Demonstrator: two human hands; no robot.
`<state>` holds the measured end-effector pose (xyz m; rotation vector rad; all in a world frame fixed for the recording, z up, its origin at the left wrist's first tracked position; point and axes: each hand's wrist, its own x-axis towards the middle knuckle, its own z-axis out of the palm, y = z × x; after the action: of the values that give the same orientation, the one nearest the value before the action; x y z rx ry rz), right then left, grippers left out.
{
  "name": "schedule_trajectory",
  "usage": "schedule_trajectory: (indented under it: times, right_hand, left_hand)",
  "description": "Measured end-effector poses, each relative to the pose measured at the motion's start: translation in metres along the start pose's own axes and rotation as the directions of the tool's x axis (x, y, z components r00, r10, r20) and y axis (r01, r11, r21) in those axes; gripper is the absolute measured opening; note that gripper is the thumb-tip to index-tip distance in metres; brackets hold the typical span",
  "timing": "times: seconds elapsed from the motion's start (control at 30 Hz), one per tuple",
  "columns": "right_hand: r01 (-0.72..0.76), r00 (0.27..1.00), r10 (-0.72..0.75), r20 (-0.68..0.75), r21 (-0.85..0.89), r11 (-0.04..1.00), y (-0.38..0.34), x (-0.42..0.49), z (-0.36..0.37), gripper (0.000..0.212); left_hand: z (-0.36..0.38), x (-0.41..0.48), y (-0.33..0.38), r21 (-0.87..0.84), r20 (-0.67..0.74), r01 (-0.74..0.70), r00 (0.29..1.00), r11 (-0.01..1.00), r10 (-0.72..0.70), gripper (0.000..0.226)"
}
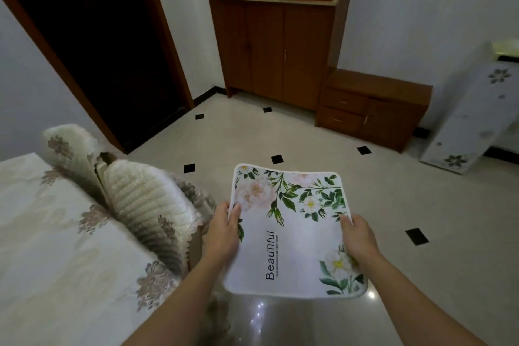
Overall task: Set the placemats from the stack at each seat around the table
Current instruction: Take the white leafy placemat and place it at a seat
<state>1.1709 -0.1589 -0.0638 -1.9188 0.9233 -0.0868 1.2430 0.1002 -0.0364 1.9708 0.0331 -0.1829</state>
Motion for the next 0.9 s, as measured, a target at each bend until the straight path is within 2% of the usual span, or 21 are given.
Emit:
schedule_trajectory:
  times: [0.23,0.5,0.9]
  right_hand:
    - [0.034,0.999,-0.033,0.032,-0.015,0.999,-0.025,0.071,-0.002,0.025]
    - [0.055,0.997,-0.054,0.06,-0.016,0.998,-0.069,0.155,0.029,0.026]
    - [0.185,0.972,-0.169,0.166,-0.088,0.979,-0.215,0.322,0.139,0.021]
  left_hand:
    - [0.028,0.058,0.024,-0.047,-0.048,0.006,0.999,0.999,-0.008,0.017]
    - [0.047,0.156,0.021,-0.017,-0.073,0.046,0.996,0.999,-0.047,0.019]
    - [0.014,0.359,0.023,-0.114,-0.206,0.1,0.971,0.988,-0.122,0.019]
